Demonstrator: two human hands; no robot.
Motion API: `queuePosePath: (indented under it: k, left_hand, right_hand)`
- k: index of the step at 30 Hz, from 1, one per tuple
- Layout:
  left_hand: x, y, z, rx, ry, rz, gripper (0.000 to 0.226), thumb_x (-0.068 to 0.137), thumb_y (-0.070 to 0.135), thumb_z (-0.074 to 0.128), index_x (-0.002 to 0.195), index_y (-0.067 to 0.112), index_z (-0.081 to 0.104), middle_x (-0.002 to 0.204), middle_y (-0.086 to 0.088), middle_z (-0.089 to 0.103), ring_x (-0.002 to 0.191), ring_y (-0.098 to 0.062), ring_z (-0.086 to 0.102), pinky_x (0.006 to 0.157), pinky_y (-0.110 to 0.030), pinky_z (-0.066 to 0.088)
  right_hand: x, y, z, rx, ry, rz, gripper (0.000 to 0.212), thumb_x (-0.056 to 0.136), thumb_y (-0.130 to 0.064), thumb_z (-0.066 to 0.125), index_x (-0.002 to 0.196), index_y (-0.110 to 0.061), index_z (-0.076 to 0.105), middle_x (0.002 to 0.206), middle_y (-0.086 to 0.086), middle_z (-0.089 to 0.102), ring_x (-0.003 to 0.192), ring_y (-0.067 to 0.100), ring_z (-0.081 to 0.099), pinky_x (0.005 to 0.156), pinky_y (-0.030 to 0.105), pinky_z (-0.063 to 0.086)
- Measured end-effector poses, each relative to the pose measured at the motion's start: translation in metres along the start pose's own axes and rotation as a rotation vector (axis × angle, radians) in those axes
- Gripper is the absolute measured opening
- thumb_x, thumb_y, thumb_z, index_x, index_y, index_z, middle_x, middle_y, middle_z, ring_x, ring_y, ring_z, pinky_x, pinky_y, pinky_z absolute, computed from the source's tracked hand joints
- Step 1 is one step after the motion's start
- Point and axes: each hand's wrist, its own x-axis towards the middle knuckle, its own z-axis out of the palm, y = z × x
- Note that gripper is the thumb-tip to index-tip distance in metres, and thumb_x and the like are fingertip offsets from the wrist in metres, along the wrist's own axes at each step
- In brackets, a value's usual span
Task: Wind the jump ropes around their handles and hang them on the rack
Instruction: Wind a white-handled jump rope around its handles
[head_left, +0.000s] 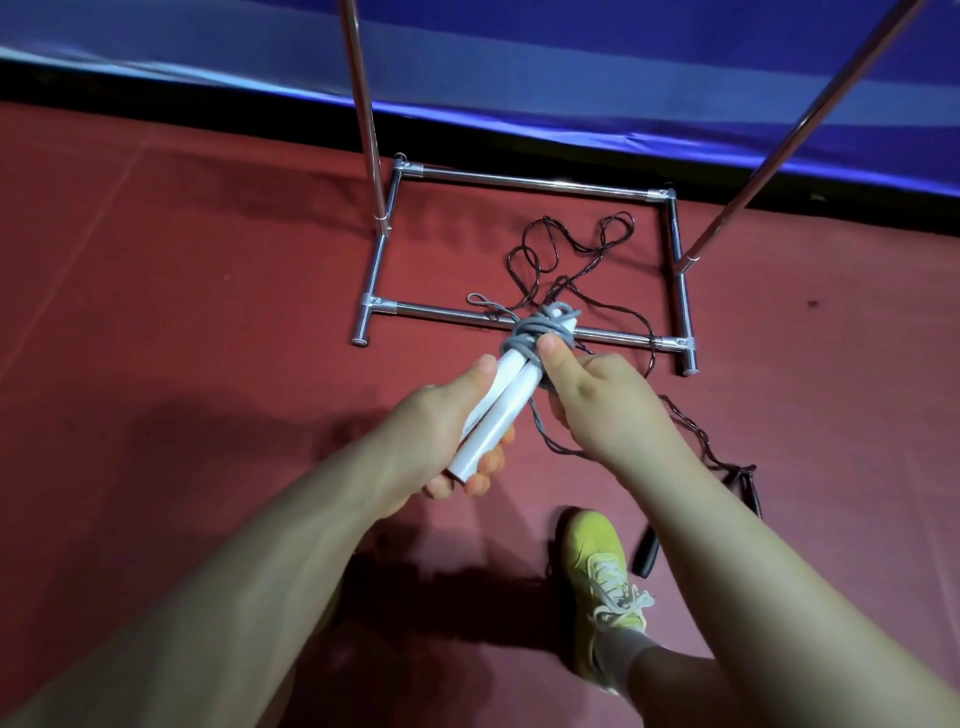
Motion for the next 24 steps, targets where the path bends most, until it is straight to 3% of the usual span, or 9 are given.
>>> queuePosePath:
  k: [3, 5, 7, 9, 14, 17, 20, 24]
  left_hand:
    - [0.004, -0.002, -0.003, 0.167, 0.142, 0.062, 0.052, 0.095, 0.056, 0.034, 0.075, 0.014, 0.056, 0.056, 0.000, 0.052, 0.046, -0.015, 0.045, 0.041, -0.016, 0.031]
    - [0.008, -0.006, -0.006, 0.246, 0.188, 0.123, 0.056, 0.084, 0.065, 0.039, 0.078, 0.013, 0.057, 0.061, 0.001, 0.054, 0.053, -0.017, 0.047, 0.057, -0.024, 0.040]
    - [0.010, -0.008, -0.008, 0.298, 0.216, 0.167, 0.058, 0.082, 0.064, 0.042, 0.084, 0.009, 0.057, 0.066, 0.002, 0.053, 0.061, -0.018, 0.046, 0.069, -0.034, 0.041]
    - [0.011, -0.008, -0.008, 0.307, 0.220, 0.184, 0.054, 0.084, 0.060, 0.047, 0.089, 0.007, 0.056, 0.071, 0.001, 0.049, 0.066, -0.017, 0.043, 0.071, -0.034, 0.037]
    - [0.014, -0.012, -0.011, 0.238, 0.245, 0.265, 0.050, 0.053, 0.068, 0.053, 0.079, 0.027, 0.062, 0.064, 0.013, 0.049, 0.064, -0.011, 0.043, 0.067, -0.030, 0.035]
    - [0.018, -0.014, -0.012, 0.197, 0.254, 0.289, 0.036, 0.056, 0.055, 0.065, 0.079, 0.028, 0.061, 0.067, 0.012, 0.055, 0.067, -0.012, 0.047, 0.066, -0.029, 0.036]
    - [0.016, -0.010, -0.008, 0.199, 0.230, 0.272, 0.035, 0.056, 0.046, 0.067, 0.083, 0.026, 0.057, 0.072, 0.004, 0.058, 0.065, -0.016, 0.050, 0.062, -0.028, 0.037]
    - [0.009, -0.005, -0.007, 0.285, 0.103, 0.227, 0.037, 0.059, 0.045, 0.072, 0.078, 0.022, 0.051, 0.064, 0.010, 0.048, 0.058, -0.008, 0.043, 0.055, -0.024, 0.033]
  right_hand:
    - [0.001, 0.003, 0.005, 0.156, -0.068, 0.002, 0.064, 0.097, -0.050, 0.037, 0.075, 0.006, 0.059, 0.055, 0.004, 0.040, 0.045, 0.015, 0.033, 0.047, 0.026, 0.025]
    - [0.001, 0.002, 0.007, 0.331, -0.166, 0.070, 0.065, 0.091, -0.062, 0.035, 0.076, -0.003, 0.058, 0.059, 0.007, 0.041, 0.045, 0.017, 0.033, 0.046, 0.024, 0.026]
    - [0.000, 0.000, 0.005, 0.546, -0.225, 0.173, 0.070, 0.085, -0.074, 0.030, 0.077, -0.010, 0.057, 0.059, 0.010, 0.046, 0.044, 0.019, 0.037, 0.046, 0.026, 0.028]
    - [0.000, -0.001, 0.000, 0.695, -0.248, 0.225, 0.071, 0.088, -0.073, 0.025, 0.079, -0.011, 0.059, 0.055, 0.007, 0.053, 0.041, 0.018, 0.041, 0.044, 0.025, 0.031]
    - [-0.004, -0.006, -0.004, 0.634, -0.233, 0.191, 0.052, 0.091, -0.064, 0.035, 0.093, -0.019, 0.060, 0.061, 0.008, 0.064, 0.042, 0.016, 0.049, 0.045, 0.023, 0.036]
    - [-0.002, -0.007, -0.002, 0.639, -0.215, 0.158, 0.047, 0.092, -0.056, 0.043, 0.092, -0.014, 0.063, 0.065, 0.008, 0.064, 0.043, 0.014, 0.052, 0.042, 0.022, 0.036]
    - [0.001, -0.008, -0.003, 0.661, -0.152, 0.101, 0.035, 0.092, -0.044, 0.052, 0.080, -0.013, 0.062, 0.058, 0.006, 0.057, 0.041, 0.016, 0.045, 0.042, 0.023, 0.030]
    - [0.002, -0.005, -0.005, 0.518, -0.005, -0.011, 0.028, 0.077, -0.042, 0.052, 0.058, -0.021, 0.049, 0.048, 0.001, 0.043, 0.040, 0.014, 0.030, 0.046, 0.025, 0.023]
